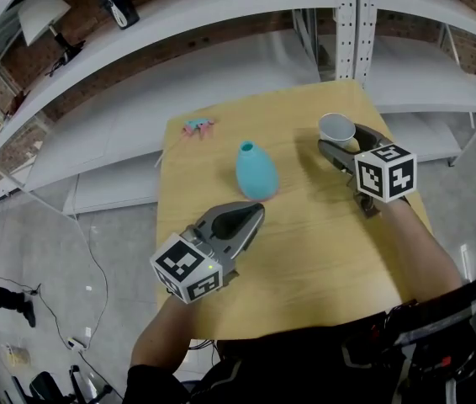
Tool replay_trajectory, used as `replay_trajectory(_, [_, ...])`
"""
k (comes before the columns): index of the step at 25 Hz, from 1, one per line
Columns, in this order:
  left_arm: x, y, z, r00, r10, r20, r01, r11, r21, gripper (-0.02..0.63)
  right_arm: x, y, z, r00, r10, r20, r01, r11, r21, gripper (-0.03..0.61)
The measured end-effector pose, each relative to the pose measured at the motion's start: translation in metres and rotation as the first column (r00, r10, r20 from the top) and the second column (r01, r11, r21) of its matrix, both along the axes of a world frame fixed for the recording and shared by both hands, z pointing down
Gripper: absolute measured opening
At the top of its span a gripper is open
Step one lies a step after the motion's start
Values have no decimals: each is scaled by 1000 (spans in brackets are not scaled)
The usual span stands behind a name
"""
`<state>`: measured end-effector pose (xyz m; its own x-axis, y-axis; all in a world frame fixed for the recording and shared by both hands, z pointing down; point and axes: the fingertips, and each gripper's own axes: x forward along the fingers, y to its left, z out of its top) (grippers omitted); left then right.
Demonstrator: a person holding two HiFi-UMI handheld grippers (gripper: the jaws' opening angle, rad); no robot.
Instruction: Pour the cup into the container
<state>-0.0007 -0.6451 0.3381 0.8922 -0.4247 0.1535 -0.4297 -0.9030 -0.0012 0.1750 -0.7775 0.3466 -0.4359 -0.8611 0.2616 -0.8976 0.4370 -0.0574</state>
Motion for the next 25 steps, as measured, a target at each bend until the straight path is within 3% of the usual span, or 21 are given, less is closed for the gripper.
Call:
replay_trajectory(10, [-1,10,2,999,37,-3,-37,999,4,2,-6,7,-10,999,-25,-44,26,1000,16,301])
replay_trajectory(15, [-3,16,2,998,57,-8,-57,998,7,2,-26,16,-45,982,-77,-175,94,991,90,301])
replay_trajectory(19, [-4,21,3,997,72,-7,-71,997,11,2,-49,25,-69,935,-105,-339,167,974,156,301])
replay_trajectory(25, [-6,25,4,997,82,-3,-82,997,10,2,-82,35,-86,815,-113,-568,274,940,206,301])
